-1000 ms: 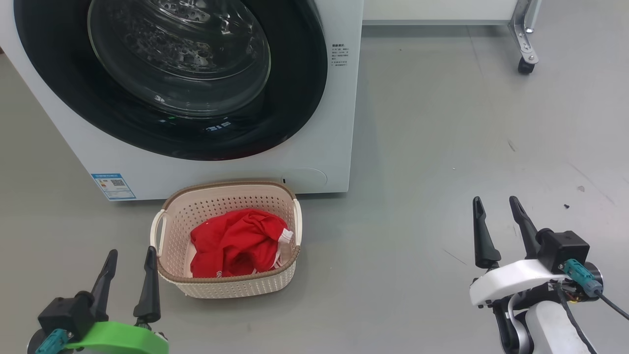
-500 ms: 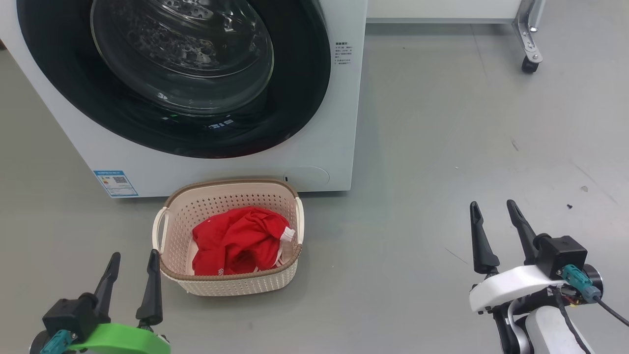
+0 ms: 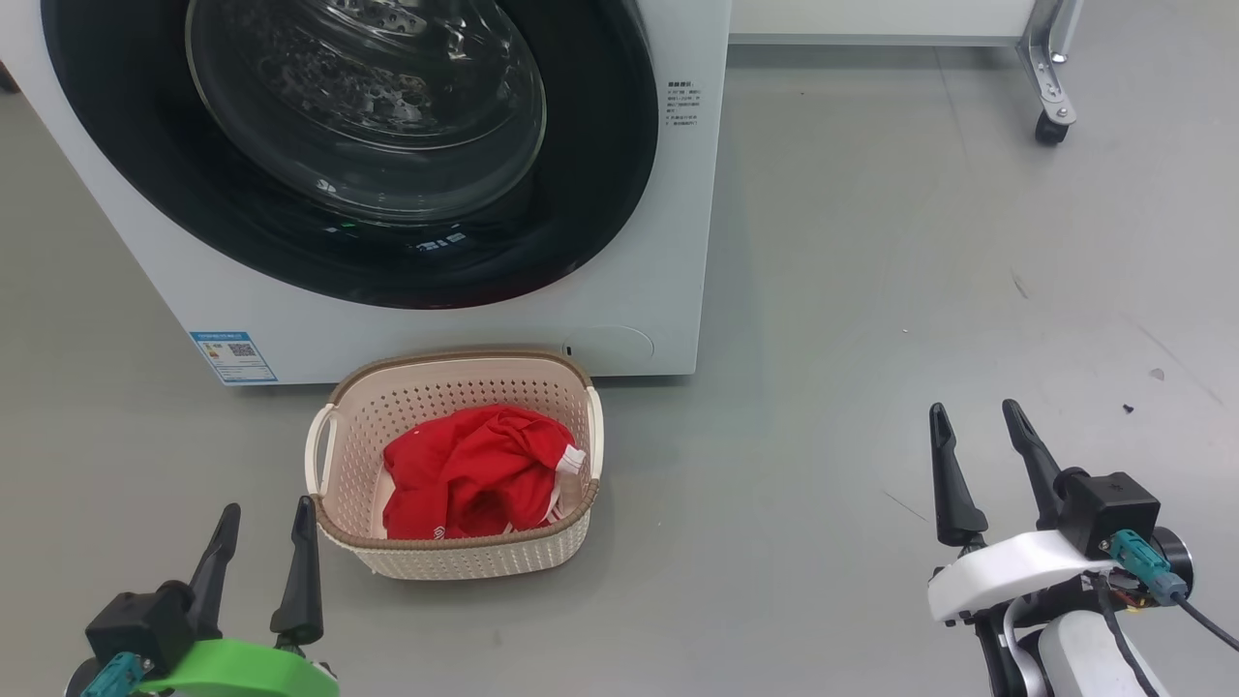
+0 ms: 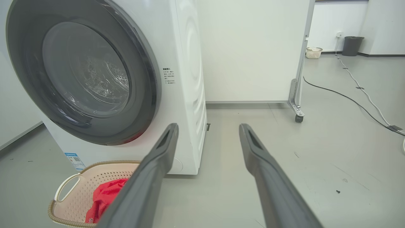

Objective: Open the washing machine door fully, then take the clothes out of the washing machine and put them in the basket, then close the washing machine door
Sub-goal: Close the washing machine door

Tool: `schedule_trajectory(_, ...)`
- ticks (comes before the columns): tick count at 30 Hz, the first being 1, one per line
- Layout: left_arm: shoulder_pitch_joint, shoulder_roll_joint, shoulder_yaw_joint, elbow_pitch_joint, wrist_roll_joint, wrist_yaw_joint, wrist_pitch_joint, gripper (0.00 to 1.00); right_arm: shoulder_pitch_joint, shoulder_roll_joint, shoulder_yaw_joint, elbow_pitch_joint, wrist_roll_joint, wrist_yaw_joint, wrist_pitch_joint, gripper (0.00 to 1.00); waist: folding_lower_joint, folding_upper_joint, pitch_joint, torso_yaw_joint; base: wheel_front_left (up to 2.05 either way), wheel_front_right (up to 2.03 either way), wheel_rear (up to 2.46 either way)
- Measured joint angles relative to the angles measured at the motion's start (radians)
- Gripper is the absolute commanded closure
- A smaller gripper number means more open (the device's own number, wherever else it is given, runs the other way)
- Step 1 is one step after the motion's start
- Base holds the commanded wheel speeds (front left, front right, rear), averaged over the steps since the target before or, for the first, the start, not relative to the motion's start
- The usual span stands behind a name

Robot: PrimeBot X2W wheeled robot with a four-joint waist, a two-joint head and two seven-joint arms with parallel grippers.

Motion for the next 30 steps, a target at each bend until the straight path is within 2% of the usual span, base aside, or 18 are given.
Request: schedule_trajectory(30,0.001,0.027,-0.023,-0.009,-0.034,0.000,0.000,0.00,0.017,0.018,-0.016,-0.014,0.001,0.000,0.000,0.00,0.0000,0.0000,-0.005,0.019,0.00,0.00,0.00)
